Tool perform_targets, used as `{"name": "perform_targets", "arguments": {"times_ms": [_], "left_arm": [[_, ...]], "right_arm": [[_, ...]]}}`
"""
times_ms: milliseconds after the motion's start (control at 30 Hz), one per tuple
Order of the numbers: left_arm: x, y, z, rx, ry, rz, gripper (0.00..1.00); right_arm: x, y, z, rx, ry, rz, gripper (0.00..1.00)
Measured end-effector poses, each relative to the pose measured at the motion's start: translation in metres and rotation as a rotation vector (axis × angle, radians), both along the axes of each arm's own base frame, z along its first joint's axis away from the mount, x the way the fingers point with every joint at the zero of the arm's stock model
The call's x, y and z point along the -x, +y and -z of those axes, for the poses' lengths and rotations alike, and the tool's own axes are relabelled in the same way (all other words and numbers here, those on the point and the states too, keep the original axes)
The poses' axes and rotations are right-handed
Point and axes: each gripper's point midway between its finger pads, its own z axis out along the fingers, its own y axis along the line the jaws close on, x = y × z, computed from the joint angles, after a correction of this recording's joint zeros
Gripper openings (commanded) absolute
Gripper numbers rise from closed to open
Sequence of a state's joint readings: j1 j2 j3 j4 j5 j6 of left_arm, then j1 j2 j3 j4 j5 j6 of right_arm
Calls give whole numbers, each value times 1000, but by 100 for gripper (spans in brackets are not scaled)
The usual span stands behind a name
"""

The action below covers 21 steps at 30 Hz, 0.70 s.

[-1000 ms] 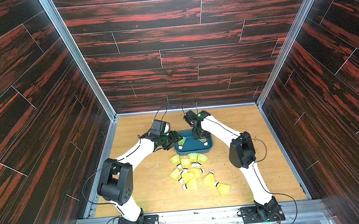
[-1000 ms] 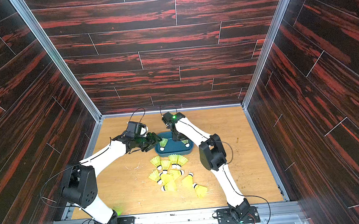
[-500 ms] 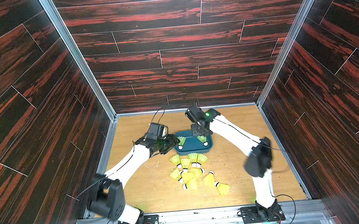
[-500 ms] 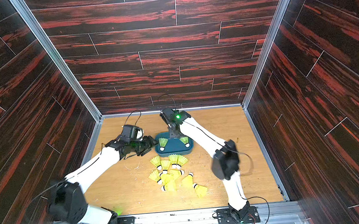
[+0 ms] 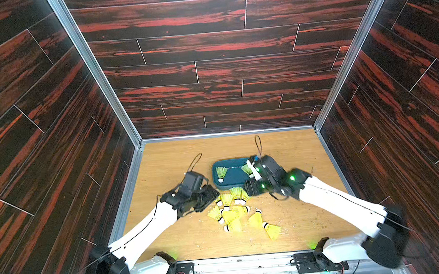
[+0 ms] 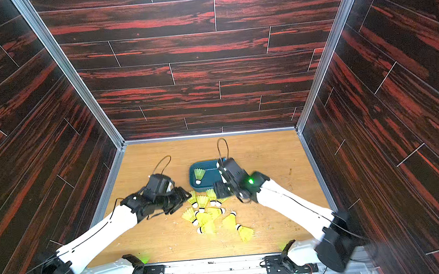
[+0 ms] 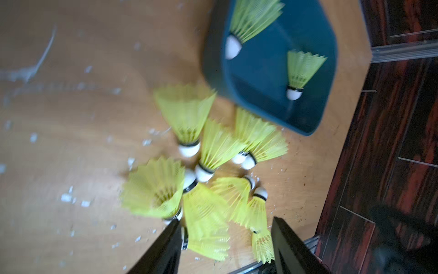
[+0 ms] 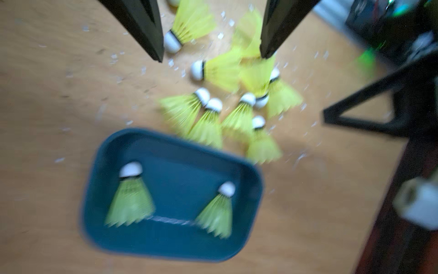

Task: Put the shuttlecocks into the storage box
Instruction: Pick up the shuttlecock at the center of the board.

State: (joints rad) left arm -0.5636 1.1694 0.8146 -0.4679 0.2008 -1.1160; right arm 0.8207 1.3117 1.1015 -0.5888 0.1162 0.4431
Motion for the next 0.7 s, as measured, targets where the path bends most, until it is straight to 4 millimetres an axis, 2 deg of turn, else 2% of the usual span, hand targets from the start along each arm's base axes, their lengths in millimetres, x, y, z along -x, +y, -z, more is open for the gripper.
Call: {"name": "perform_targets", "arguments": {"times_ms": [233, 367, 533, 700], "left_arm": [[22, 5, 10, -1, 20, -65, 61], [33, 8, 23, -16, 46, -100, 60], [45, 7, 41, -31, 80, -131, 58], [49, 1, 47, -25, 87, -154, 58]], "right_arm": [[29, 0, 13, -77, 36, -90, 68], [42, 1, 21, -107, 68, -131, 69], [53, 2, 34, -125, 108, -166, 69], [59, 2, 43, -128, 132, -179, 69]]}}
